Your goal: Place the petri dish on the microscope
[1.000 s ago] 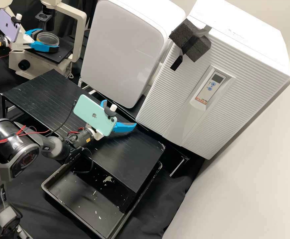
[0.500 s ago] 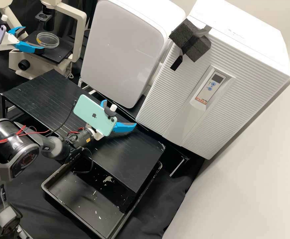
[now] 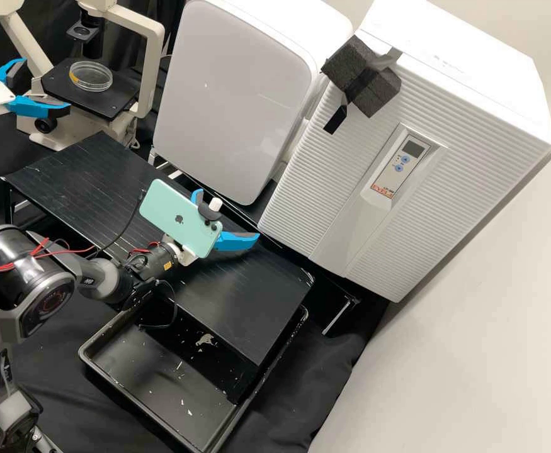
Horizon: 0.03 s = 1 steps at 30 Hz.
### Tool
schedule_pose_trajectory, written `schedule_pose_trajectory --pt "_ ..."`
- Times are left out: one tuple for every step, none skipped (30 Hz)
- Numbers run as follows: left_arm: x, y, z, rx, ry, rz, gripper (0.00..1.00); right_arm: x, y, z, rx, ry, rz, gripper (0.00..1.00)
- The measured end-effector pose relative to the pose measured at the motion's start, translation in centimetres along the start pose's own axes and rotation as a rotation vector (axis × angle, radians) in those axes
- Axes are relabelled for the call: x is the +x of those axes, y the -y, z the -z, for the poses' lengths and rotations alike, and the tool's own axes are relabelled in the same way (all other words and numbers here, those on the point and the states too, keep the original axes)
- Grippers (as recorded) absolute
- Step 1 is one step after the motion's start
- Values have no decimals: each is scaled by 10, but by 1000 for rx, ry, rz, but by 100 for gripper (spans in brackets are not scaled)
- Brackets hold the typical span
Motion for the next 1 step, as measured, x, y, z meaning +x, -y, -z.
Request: schedule_pose_trajectory --pt "-2 1 -3 -10 13 -8 100 0 0 0 0 0 0 100"
